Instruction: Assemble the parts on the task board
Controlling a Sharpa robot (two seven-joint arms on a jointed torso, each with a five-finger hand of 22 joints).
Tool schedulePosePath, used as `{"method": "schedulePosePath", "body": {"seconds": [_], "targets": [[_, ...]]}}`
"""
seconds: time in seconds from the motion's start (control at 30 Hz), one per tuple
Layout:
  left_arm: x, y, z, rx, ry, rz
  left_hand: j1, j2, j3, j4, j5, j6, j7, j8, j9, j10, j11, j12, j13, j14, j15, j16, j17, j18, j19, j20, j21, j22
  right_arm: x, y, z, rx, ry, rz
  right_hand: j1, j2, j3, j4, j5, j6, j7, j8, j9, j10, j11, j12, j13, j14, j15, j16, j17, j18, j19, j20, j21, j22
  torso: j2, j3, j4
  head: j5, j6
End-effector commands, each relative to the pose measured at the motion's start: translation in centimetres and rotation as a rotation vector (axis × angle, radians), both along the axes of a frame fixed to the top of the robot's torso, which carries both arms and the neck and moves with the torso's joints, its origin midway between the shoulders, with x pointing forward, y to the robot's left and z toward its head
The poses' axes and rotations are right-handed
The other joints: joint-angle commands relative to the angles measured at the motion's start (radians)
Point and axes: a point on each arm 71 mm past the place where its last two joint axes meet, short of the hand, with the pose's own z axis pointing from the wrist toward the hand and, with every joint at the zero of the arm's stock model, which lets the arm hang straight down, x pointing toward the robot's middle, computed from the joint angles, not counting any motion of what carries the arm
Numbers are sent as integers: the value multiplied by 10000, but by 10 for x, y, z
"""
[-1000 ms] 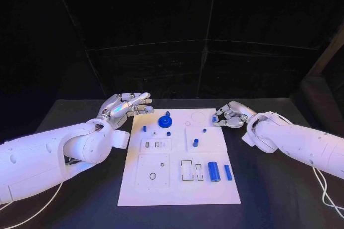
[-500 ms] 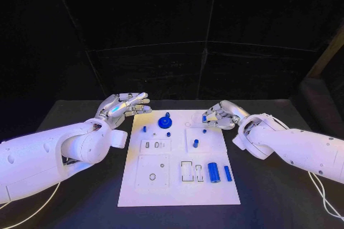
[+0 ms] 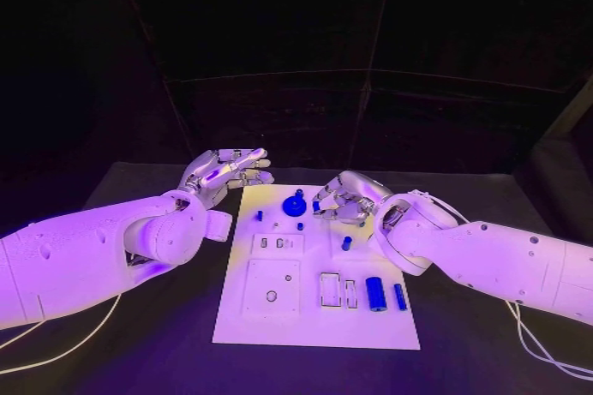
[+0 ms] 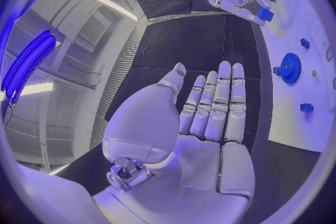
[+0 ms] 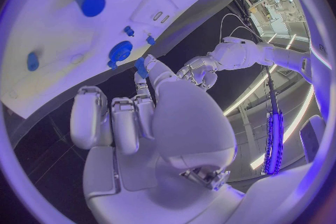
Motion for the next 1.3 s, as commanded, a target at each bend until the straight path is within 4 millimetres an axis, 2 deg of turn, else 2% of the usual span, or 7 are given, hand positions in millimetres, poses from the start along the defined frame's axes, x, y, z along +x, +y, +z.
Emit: {"method": "schedulePosePath", "body": {"seconds": [0.03, 0.2, 0.37, 0.47, 0.6, 0.87, 1.3], "targets": [[0, -3, 2, -149, -47, -147, 42, 66, -7, -63, 20, 75, -9, -55, -3, 72, -7, -54, -1, -54, -3, -44, 16, 145, 20, 35, -39, -12, -2, 15, -2, -953, -153, 236, -26, 57, 74, -12, 15, 112, -21, 42, 16, -47, -52, -72, 1226, 920, -95, 42, 2093, -179, 25, -37, 42, 24, -30, -38, 12, 116, -74], [1, -3, 2, -146, -53, -120, 42, 66, -7, -63, 20, 75, -9, -55, -3, 72, -7, -54, -1, -54, -3, -44, 16, 145, 20, 35, -39, -12, -6, 39, -6, -1279, -294, 665, -28, 56, 82, -16, 11, 115, -22, 41, 16, -55, -52, -84, 1217, 920, -96, 41, 2091, -179, 25, -37, 41, 22, -19, -18, -31, 225, -120], [4, -3, 1, -126, -69, -73, 42, 66, -7, -63, 20, 75, -9, -55, -3, 72, -7, -54, -1, -54, -3, -44, 16, 145, 20, 35, -39, -12, -8, 55, -13, -1592, -330, 884, -39, 44, 110, -33, -16, 128, -24, 40, 16, -68, -54, -98, 1210, 919, -98, 40, 2089, -179, 25, -40, 40, 23, -17, -9, 11, 208, -167], [5, -2, 1, -117, -79, -52, 42, 66, -7, -63, 20, 75, -9, -55, -3, 72, -7, -54, -1, -54, -3, -44, 16, 145, 20, 35, -39, -12, -10, 62, -17, -1750, -301, 972, -39, 44, 110, -33, -16, 128, -24, 40, 16, -68, -54, -98, 1210, 919, -98, 40, 2089, -179, 25, -40, 40, 23, -18, 1, -28, 249, -198], [5, -4, 1, -127, -82, -77, 43, 68, -6, -64, 20, 78, -10, -55, -3, 75, -8, -53, 0, -54, -3, -46, 18, 145, 20, 35, -40, -13, -12, 68, -25, -1968, -226, 1097, -44, 31, 121, -45, -32, 132, -24, 38, 15, -79, -55, -112, 1199, 917, -99, 36, 2081, -179, 24, -41, 39, 21, -9, 9, -9, 265, -243], [5, -6, 1, -142, -80, -122, 46, 72, -4, -67, 20, 84, -14, -54, -2, 83, -11, -51, 1, -56, -3, -50, 21, 145, 21, 35, -42, -14, -16, 75, -36, -2273, -1, 1246, -57, 19, 127, -49, -48, 134, -23, 36, 15, -80, -54, -113, 1200, 917, -100, 35, 2078, -177, 20, -42, 35, 14, -19, 17, -16, 320, -292], [6, -6, 1, -144, -66, -140, 46, 72, -4, -67, 20, 84, -14, -54, -2, 83, -11, -51, 1, -56, -3, -50, 21, 145, 21, 35, -42, -14, -15, 73, -44, -2468, 208, 1322, -108, -11, 140, -49, -83, 132, -17, 25, 11, -90, -51, -126, 1193, 913, -99, 26, 2061, -178, 21, -44, 34, 17, -27, -6, -5, 298, -333]]}}
